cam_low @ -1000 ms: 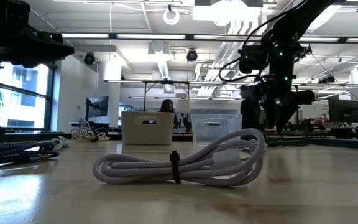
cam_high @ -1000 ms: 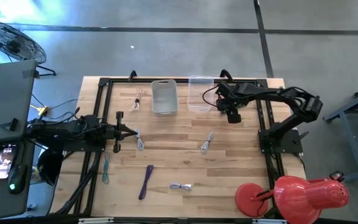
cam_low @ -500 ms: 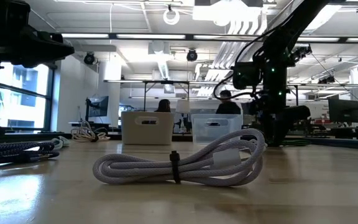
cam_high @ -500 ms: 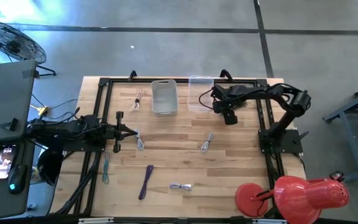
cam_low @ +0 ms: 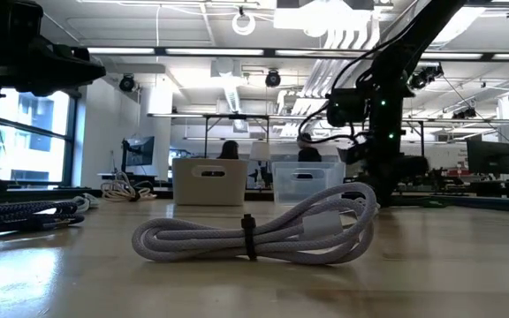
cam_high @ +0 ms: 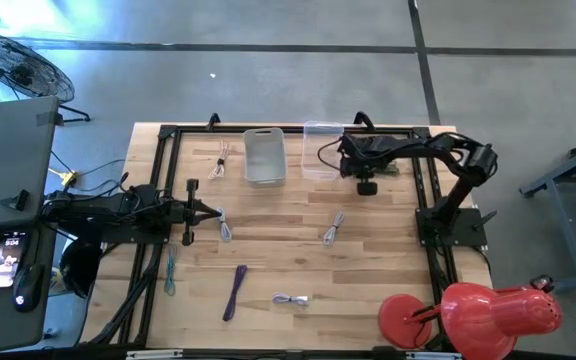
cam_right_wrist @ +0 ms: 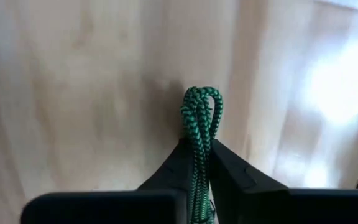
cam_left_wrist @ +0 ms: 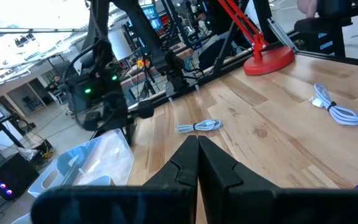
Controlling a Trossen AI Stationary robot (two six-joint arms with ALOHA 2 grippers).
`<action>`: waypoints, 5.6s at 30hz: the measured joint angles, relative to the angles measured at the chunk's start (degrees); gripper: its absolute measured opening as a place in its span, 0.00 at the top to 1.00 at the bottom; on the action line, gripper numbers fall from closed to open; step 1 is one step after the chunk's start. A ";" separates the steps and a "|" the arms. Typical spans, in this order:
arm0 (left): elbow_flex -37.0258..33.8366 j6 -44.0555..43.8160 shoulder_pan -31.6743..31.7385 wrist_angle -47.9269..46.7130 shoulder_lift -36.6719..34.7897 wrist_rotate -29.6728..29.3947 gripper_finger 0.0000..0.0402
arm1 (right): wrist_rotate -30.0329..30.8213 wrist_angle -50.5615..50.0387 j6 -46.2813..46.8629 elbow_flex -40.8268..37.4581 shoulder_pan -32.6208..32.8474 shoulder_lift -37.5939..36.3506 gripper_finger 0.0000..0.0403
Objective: Pick & Place USB Port
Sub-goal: Put the green charger cable into the grey bin
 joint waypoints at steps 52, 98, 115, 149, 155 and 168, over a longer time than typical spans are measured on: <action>0.00 -14.80 0.00 0.48 -0.01 5.15 1.00 | 13.53 -9.98 23.36 -0.40 18.17 -26.18 0.98; 7.23 0.31 0.00 10.97 5.41 -13.21 0.66 | -0.75 19.93 9.35 11.49 36.68 -24.91 0.98; 22.57 4.10 0.02 25.33 45.41 -7.19 0.54 | -19.87 34.07 2.21 21.55 38.39 -10.80 0.98; 31.89 1.25 0.02 26.14 59.07 8.23 0.54 | -23.50 30.66 -1.10 29.85 42.41 -5.81 0.98; 31.89 1.11 0.02 26.77 59.06 7.98 0.54 | -23.70 30.72 -0.93 29.78 42.41 -5.03 0.98; 31.89 -2.38 0.00 27.38 60.25 13.22 0.54 | -23.67 31.32 -1.21 29.78 42.41 -4.98 0.98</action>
